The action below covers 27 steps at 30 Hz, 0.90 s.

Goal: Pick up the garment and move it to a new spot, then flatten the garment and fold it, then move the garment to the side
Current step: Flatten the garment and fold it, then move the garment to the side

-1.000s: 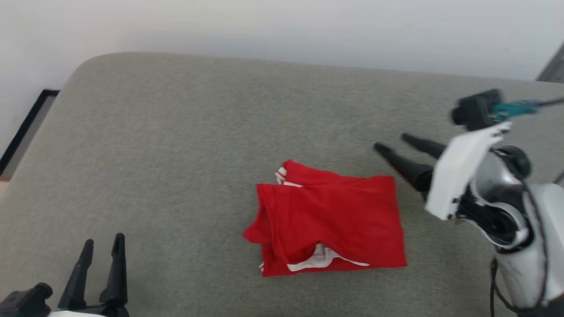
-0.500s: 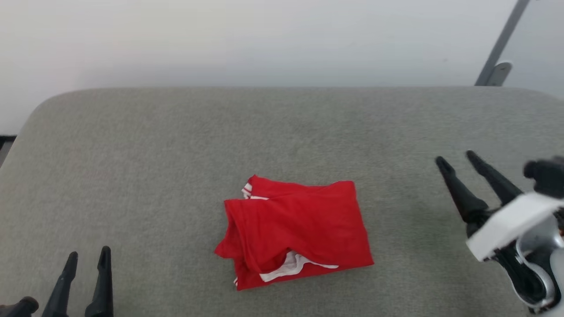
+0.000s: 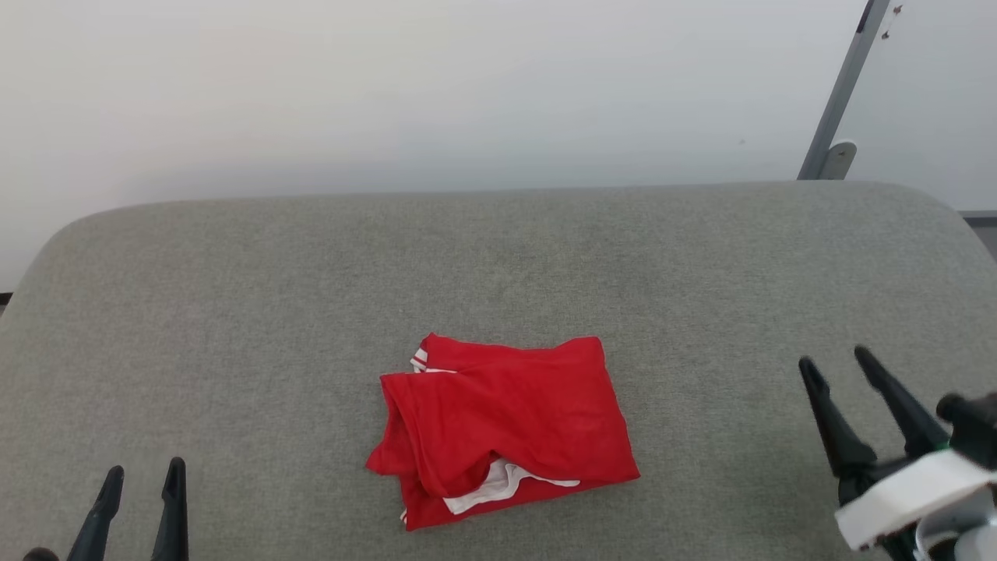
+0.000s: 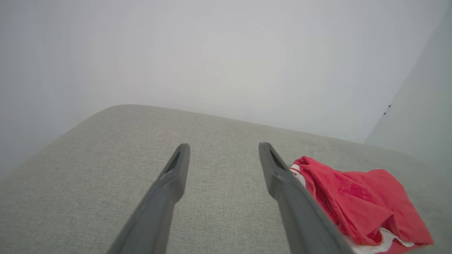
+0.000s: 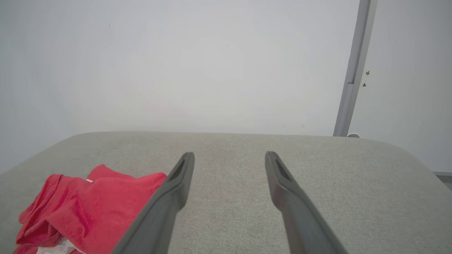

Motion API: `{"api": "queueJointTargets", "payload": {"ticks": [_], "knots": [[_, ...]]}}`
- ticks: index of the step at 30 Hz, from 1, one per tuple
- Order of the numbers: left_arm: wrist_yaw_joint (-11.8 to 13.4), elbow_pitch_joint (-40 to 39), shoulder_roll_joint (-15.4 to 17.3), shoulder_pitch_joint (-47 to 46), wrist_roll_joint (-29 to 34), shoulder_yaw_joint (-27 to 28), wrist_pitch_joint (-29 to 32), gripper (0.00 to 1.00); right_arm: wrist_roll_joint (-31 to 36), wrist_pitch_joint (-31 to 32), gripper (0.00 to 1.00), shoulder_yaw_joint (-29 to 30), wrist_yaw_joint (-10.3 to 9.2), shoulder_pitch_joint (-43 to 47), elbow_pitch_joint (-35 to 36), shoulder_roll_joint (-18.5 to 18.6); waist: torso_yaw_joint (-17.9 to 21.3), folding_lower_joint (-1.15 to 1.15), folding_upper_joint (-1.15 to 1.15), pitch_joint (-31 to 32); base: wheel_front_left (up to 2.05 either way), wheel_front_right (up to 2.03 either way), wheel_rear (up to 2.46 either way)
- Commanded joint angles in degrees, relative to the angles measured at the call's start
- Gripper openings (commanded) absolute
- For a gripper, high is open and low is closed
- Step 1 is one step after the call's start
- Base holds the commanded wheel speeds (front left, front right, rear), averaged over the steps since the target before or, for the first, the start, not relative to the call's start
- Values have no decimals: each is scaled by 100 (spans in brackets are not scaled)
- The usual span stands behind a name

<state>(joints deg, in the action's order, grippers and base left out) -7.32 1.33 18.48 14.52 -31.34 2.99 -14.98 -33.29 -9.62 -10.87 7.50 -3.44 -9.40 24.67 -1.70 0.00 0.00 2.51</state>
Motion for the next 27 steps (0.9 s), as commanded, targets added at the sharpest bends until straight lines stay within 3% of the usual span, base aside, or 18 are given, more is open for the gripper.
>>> {"api": "queueJointTargets", "payload": {"ticks": [1, 9, 27], "knots": [[-15, -33, 38, 49, 35, 18, -26, 100, 21, -93, 100, -14, -2, 82, -49, 18, 15, 0, 0, 26, 0, 0, 0], [-16, -82, 94, 181, 89, 22, -25, 100, 65, -503, 100, 42, -2, 367, -331, -75, 99, 0, 0, 145, 0, 0, 0], [-16, -63, 163, 141, 115, -79, -25, 100, 165, -558, 100, 282, -2, 651, -252, -328, 146, 0, 0, 151, 0, 0, 0]]}}
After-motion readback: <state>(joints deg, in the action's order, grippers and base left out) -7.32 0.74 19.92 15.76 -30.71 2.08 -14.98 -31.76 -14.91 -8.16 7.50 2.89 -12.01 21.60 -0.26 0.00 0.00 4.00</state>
